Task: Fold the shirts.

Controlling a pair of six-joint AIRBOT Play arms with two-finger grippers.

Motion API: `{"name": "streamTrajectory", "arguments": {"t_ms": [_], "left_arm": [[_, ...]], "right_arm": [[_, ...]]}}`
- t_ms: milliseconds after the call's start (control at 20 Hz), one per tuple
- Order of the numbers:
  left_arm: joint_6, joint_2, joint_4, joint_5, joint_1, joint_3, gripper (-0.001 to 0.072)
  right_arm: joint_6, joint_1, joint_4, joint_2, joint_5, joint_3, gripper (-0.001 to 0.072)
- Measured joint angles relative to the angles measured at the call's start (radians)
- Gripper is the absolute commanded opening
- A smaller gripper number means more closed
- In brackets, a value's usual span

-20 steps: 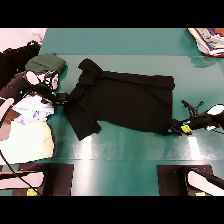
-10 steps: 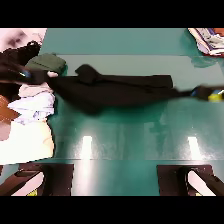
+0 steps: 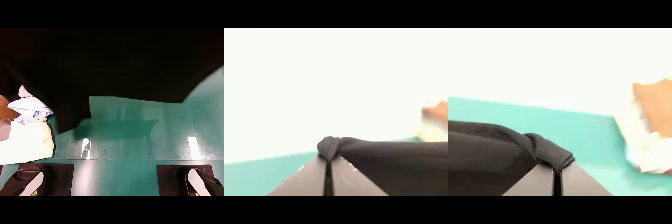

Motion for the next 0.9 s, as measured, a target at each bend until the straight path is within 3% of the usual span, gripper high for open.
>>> {"name": "streamTrajectory", "arguments": {"t_ms": [200,500,700,900], "left_arm": [[-0.026,0.002,-0.065,-0.006,0.0,0.067,0.0025],[-0.035,-0.039,-0.117,-0.094,0.0,-0.278,0.0025],[-0.009,-0.174,-0.133,-0.105,0.0,-0.533,0.0025],[0.017,-0.418,-0.149,-0.018,0.0,-0.644,0.0025]], "right_arm": [[0.019,-0.09,0.0,-0.014,0.069,0.137,0.0014],[0.037,-0.082,0.011,-0.18,0.261,0.047,0.0014],[0.046,0.038,-0.082,-0.374,0.336,-0.098,0.0014],[0.063,0.142,-0.175,-0.608,0.344,-0.187,0.0014]]}}
